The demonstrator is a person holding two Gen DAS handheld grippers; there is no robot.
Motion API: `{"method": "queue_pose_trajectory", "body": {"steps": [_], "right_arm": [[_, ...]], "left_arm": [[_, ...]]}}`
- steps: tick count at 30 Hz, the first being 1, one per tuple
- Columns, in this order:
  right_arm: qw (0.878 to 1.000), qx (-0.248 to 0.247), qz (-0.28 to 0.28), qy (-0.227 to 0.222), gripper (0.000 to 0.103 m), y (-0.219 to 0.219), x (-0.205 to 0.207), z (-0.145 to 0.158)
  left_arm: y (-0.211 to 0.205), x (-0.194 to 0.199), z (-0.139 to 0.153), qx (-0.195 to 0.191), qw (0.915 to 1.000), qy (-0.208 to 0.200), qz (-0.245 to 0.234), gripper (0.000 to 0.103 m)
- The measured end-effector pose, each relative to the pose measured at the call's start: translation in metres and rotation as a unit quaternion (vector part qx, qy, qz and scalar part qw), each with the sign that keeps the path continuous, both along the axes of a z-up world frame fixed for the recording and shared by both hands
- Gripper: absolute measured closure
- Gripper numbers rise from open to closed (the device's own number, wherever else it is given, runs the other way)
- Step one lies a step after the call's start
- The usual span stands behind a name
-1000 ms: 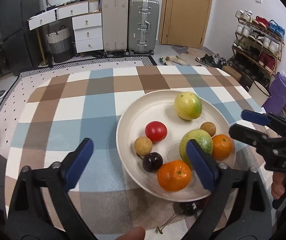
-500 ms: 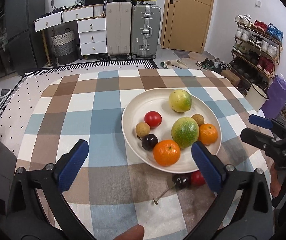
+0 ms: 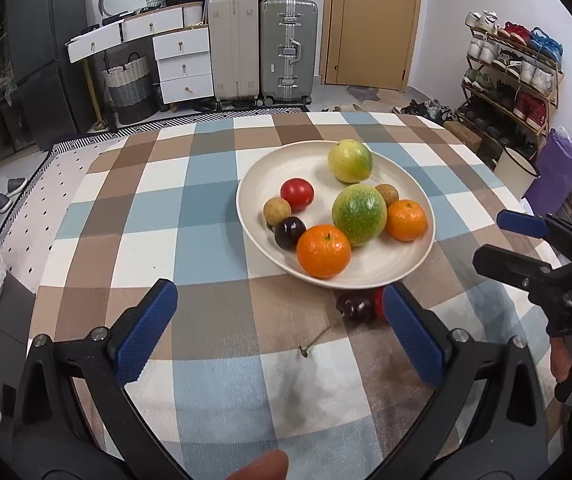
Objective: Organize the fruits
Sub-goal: 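Lower the brown fruits onto the plate and open both tools, then move both tools toward the remaining red tomato and dark cherries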
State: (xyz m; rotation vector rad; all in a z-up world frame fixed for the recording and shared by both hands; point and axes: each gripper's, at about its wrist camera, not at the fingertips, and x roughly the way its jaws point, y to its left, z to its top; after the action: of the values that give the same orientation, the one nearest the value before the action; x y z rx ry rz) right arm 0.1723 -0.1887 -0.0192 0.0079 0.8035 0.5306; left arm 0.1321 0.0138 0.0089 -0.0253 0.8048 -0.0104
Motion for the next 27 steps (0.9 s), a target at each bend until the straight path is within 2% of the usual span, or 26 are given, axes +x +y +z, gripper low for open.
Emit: {"method": "queue_pose_trajectory", "body": {"steps": [8, 27], "right_arm": [[1.0, -0.01, 0.008, 0.006, 0.0, 0.006, -0.009, -0.006], [0.999, -0.034, 0.015, 0.029, 0.0, 0.022, 0.002, -0.028]], "left_arm": [[0.003, -0.008, -0.009, -0.006, 0.9999, 0.008, 0.005, 0.001], [0.008, -0.005, -0.032, -0.001, 0.9996, 0.028, 0.006, 0.001]]}}
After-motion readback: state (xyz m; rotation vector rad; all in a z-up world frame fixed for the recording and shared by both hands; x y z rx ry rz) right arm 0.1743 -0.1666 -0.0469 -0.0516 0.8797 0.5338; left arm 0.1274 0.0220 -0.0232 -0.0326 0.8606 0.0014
